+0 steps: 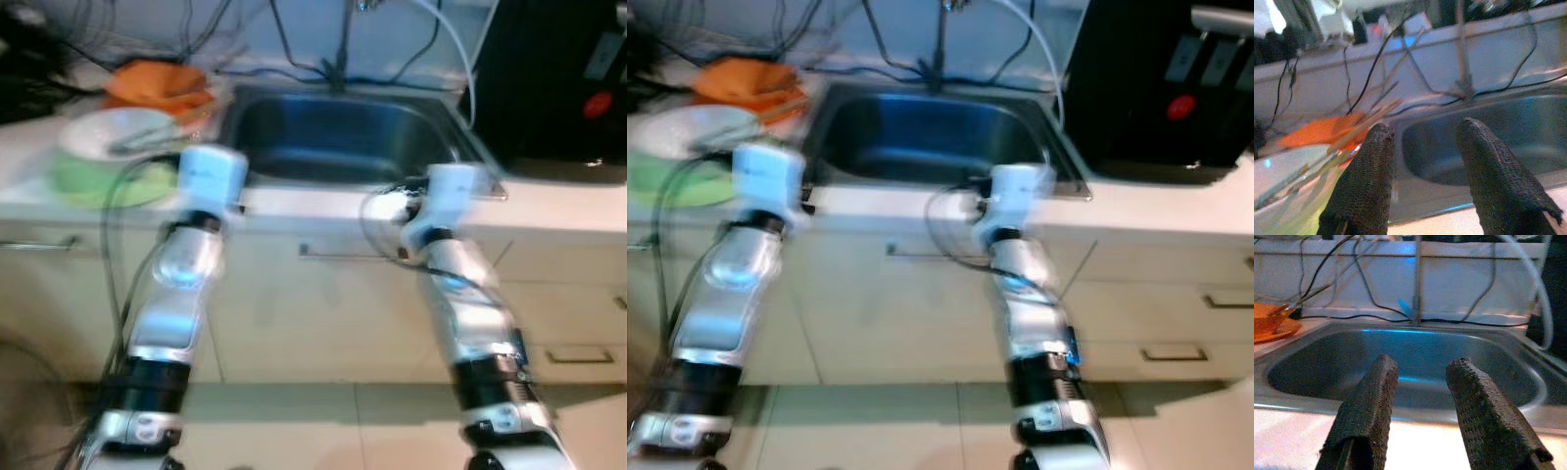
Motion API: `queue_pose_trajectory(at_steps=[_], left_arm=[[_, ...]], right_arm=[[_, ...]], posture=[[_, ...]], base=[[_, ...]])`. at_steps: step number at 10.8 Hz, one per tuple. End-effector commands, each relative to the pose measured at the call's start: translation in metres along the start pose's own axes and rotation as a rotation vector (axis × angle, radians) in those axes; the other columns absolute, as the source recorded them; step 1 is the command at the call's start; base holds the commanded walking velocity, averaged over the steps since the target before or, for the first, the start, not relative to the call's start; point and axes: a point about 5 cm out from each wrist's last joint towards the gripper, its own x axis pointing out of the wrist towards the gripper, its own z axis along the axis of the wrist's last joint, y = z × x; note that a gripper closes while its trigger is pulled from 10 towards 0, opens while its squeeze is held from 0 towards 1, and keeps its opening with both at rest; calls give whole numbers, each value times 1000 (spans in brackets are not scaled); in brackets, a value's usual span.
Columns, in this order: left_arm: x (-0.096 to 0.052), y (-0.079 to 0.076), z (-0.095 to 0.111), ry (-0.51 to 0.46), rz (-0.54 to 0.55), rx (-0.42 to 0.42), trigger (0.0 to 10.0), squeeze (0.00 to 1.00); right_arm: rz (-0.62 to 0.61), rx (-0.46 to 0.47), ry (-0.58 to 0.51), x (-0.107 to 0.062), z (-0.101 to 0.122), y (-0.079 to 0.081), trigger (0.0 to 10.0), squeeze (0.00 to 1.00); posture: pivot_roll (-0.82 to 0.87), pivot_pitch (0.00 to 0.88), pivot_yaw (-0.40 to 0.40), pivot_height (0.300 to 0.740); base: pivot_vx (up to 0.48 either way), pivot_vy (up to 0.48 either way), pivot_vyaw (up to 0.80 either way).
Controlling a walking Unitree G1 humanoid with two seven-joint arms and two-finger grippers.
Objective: Kitchen organization
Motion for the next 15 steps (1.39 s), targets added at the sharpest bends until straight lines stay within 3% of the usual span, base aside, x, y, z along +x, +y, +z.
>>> queue_pose_trajectory(at_steps=[1,7,15], left_arm=[[2,-10,5,-16,-31,-7,10000,0],[2,-16,9,-45,-72,-16,10000,0],[1,-28,11,-57,-164,-14,10000,0]], right_arm=[[-39,-16,-23,1,6,-14,10000,0],[-44,-19,-25,0,6,-15,10000,0],[-63,-5,-24,3,6,-17,10000,0]], posture=[[-48,26,-56,740],[-49,41,-56,740],[-49,40,-51,740]], base=[[465,0,0],[77,0,627],[0,0,0]])
